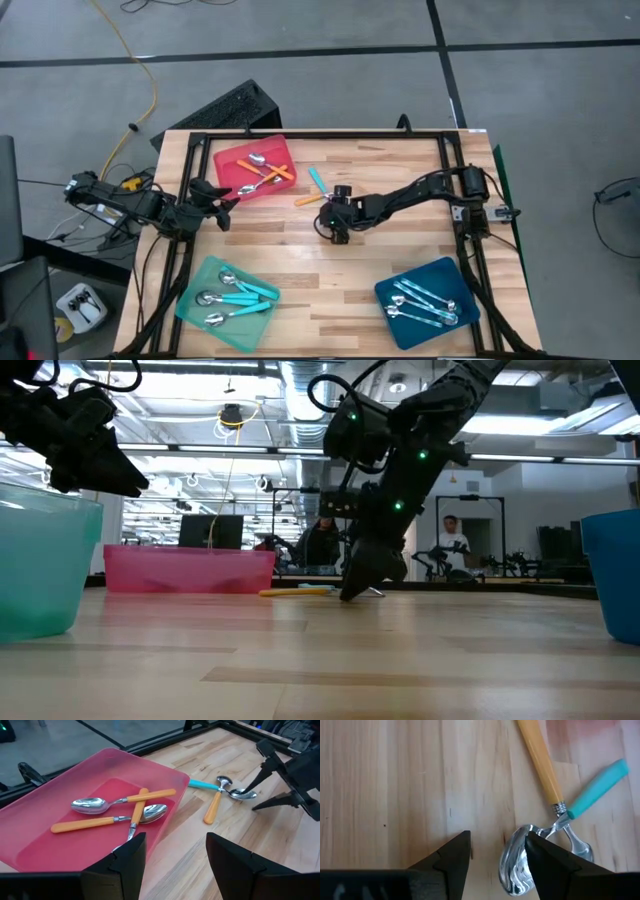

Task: Sort silverware by color (type)
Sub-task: Put the blue spoon into the light blue bin

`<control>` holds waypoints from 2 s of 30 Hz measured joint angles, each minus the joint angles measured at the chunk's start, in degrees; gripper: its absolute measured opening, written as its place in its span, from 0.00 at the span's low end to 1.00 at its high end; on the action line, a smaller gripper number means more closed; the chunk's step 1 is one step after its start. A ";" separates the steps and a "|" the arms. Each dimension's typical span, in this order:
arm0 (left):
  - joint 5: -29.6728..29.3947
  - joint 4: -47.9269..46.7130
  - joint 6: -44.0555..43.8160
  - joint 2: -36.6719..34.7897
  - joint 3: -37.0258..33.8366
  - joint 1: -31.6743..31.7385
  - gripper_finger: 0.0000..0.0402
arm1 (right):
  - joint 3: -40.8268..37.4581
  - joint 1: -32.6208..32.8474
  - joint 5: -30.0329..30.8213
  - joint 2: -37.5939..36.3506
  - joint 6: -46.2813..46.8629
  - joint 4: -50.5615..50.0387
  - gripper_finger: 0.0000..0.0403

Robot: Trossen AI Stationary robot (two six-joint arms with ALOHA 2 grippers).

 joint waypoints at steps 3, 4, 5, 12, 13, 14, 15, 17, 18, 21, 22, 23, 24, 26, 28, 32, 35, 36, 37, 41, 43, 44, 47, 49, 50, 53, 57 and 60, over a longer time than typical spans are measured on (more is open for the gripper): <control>-0.02 0.02 0.00 0.00 0.00 0.00 0.47 | -0.10 -0.45 2.25 -0.29 -0.15 -1.56 0.52; -0.02 0.04 0.00 0.00 0.00 0.02 0.47 | -0.09 -0.73 2.41 -0.34 -0.23 -2.09 0.52; -0.04 0.02 0.00 0.00 0.00 0.00 0.47 | -0.09 -1.00 2.49 -0.35 -0.25 -2.49 0.52; -0.07 0.04 0.00 0.00 0.00 0.00 0.47 | -0.11 -1.77 2.56 -0.38 0.81 -3.15 0.52; -0.07 0.02 0.00 0.00 0.00 0.01 0.47 | -0.14 -1.77 2.56 -0.38 0.81 -2.98 0.51; -0.09 0.03 0.00 0.00 0.00 0.01 0.47 | -0.15 -1.77 2.56 -0.37 0.82 -2.93 0.50; -0.09 0.04 0.00 0.00 0.00 0.00 0.47 | -0.15 -1.77 2.56 -0.36 0.91 -2.95 0.49; -0.09 0.02 -0.08 0.00 0.00 0.01 0.47 | -0.15 -1.77 2.51 -0.34 1.93 -3.16 0.45; -0.09 0.04 -0.17 0.00 0.00 0.00 0.47 | -0.15 -1.77 2.43 -0.34 2.41 -3.24 0.42; -0.09 0.03 -0.22 0.00 0.00 0.02 0.47 | -0.20 -1.77 2.31 -0.28 4.05 -3.31 0.33; -0.11 0.02 -0.22 0.00 0.00 0.02 0.47 | -0.22 -1.77 2.30 -0.26 4.73 -3.32 0.30; -0.11 0.04 -0.22 0.00 0.00 0.02 0.47 | -0.22 -1.78 2.31 -0.23 5.27 -3.32 0.27; -0.11 0.02 -0.22 0.00 0.00 0.02 0.47 | -0.24 -1.79 2.32 -0.23 5.85 -3.30 0.23; -0.11 0.04 -0.22 0.00 0.00 0.01 0.47 | -0.26 -1.81 2.35 -0.21 6.98 -3.36 0.17; -0.11 0.04 -0.22 0.00 0.00 0.01 0.47 | -0.28 -1.81 2.85 -0.21 8.38 -3.55 0.11; -0.11 0.02 -0.22 0.00 0.00 0.02 0.47 | -0.33 -1.92 3.18 -0.21 12.20 -3.54 0.06; -0.11 0.04 -0.22 0.00 0.00 0.02 0.47 | -0.31 -1.85 3.07 -0.21 15.67 -3.61 0.06; -0.11 0.02 -0.22 0.00 0.00 0.01 0.47 | -0.27 -1.79 3.04 -0.21 16.99 -3.74 0.06; -0.11 0.02 -0.22 0.00 0.00 0.01 0.47 | -0.25 -1.67 3.00 -0.21 18.26 -3.85 0.06; -0.11 0.04 -0.22 0.00 0.00 0.02 0.47 | -0.24 -0.54 3.06 -0.28 22.84 -3.09 0.07; -0.11 0.02 -0.22 0.00 0.00 0.01 0.47 | -0.26 0.32 2.54 -0.83 23.49 -2.77 0.07; -0.11 0.02 -0.22 0.00 0.00 0.02 0.47 | -0.25 0.79 2.61 -1.06 23.98 -2.86 0.07; -0.11 0.02 -0.22 0.02 0.00 0.01 0.47 | -0.11 2.19 3.22 -2.18 25.16 -2.85 0.06; -0.12 0.03 -0.22 0.02 0.00 0.02 0.47 | -0.02 3.03 3.88 -3.31 26.11 -2.74 0.07; -0.11 0.02 -0.22 0.02 0.00 0.02 0.47 | 0.00 3.40 4.15 -3.93 26.74 -3.03 0.07; -0.12 0.02 -0.27 0.02 0.00 0.02 0.47 | 0.00 4.95 5.26 -5.29 28.17 -3.00 0.07; -0.20 0.02 -0.30 0.02 0.00 0.02 0.47 | 0.06 7.81 5.32 -6.79 28.78 0.92 0.07; -0.42 0.04 -0.33 0.02 0.00 0.01 0.47 | 0.07 10.02 5.27 -7.09 28.72 5.50 0.07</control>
